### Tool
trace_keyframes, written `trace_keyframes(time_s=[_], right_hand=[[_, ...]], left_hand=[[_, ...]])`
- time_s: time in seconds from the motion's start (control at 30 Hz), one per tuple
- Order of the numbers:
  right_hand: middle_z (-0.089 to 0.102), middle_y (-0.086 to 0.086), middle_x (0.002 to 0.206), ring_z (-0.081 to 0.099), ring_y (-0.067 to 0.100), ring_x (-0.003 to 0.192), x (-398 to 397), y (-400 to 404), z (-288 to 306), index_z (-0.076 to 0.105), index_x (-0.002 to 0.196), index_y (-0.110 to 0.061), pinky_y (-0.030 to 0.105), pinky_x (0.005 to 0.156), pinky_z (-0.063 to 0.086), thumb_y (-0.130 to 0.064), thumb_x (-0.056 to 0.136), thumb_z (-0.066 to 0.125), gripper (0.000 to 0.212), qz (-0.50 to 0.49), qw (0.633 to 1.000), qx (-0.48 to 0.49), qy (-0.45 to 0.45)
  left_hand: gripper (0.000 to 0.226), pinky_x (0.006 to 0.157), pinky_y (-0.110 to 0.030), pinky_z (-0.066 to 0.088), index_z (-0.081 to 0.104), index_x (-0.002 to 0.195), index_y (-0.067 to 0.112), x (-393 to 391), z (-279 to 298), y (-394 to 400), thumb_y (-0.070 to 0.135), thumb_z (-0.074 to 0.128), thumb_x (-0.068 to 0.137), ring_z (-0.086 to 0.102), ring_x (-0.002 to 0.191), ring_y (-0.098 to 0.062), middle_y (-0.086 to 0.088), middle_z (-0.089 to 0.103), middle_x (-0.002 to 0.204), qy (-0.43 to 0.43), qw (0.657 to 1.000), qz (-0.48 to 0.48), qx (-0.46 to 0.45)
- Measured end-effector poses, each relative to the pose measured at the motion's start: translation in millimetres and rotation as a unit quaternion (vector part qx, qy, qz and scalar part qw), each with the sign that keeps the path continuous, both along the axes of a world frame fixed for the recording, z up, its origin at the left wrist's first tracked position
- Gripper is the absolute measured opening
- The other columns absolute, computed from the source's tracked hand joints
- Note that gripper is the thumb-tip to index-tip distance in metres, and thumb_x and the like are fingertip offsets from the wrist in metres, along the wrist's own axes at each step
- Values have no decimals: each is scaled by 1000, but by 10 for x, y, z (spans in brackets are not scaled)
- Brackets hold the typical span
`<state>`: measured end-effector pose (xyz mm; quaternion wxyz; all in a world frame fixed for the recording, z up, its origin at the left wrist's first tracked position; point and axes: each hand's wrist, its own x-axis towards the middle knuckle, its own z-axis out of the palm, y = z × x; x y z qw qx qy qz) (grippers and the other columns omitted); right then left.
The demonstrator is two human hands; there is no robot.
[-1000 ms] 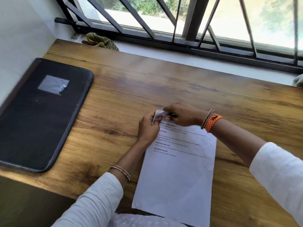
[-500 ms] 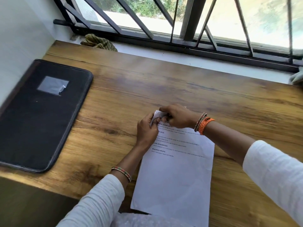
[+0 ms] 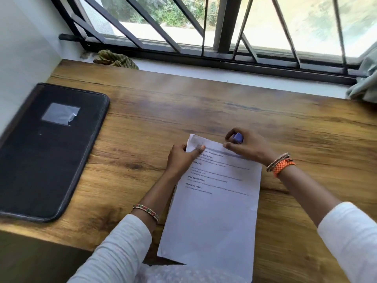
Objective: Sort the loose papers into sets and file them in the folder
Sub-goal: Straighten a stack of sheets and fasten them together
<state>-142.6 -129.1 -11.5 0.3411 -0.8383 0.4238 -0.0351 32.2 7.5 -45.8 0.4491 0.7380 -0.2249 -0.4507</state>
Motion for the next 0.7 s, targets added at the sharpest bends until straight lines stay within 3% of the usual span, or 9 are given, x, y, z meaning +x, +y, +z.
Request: trace_keyframes(time_s=[0.13,0.23,0.3,0.37,0.5,0.6,0.7], right_hand=[[66,-3,86,61,17,81,60,92,-62,69,94,-21,32,71,49,-25,82,70,13,30,999,19,4],[63,-1,93,59,21,86,80,98,-62,63,102,-22,34,72,49,-31,83,67,21,39,998,-14,53],[59,-2,90,57,21,82,114,163,-103,59,102,-21,31,66,45,-32,84,68,23,17,999,4,34],[59,-1,86,57,22,81,318,301,-150,58,93,-19,31,66,45,-25,83,71,17,16,998,51,-22],[61,3,88,56,22,84,1022,627,-228,60,90,-15,33,70,42,-18,81,68,12,34,996,41,-69],[64,9,94,57,27,89,1436,804,-242,61,95,-10,32,69,42,-19,82,65,17,34,998,-31,-35],[63,12,102,58,31,97,1542,866,-264,58,101,-11,36,74,48,-22,82,65,23,19,999,-27,-16]], left_hand=[[14,56,-25,55,66,77,12,-6,150,13,21,75,80,67,63,-17,-1,71,72,83,996,12,-6],[6,55,-23,54,65,82,13,174,266,33,16,69,85,67,66,-18,-3,70,77,63,997,23,-22],[9,60,-23,54,66,87,10,451,306,86,19,68,86,66,74,-19,-3,69,82,-28,999,18,-20],[25,73,-33,52,67,97,7,762,323,191,29,68,86,65,86,-23,-7,70,92,-175,984,-16,4],[42,82,-43,47,62,120,12,1185,247,455,42,57,90,57,104,-39,-18,64,112,-427,894,2,134],[47,84,-43,43,51,132,16,1342,61,617,39,55,91,55,108,-41,-18,61,121,-462,871,56,159],[56,89,-46,41,40,137,9,1317,-69,690,29,59,88,47,117,-39,-19,48,133,-509,846,100,122]])
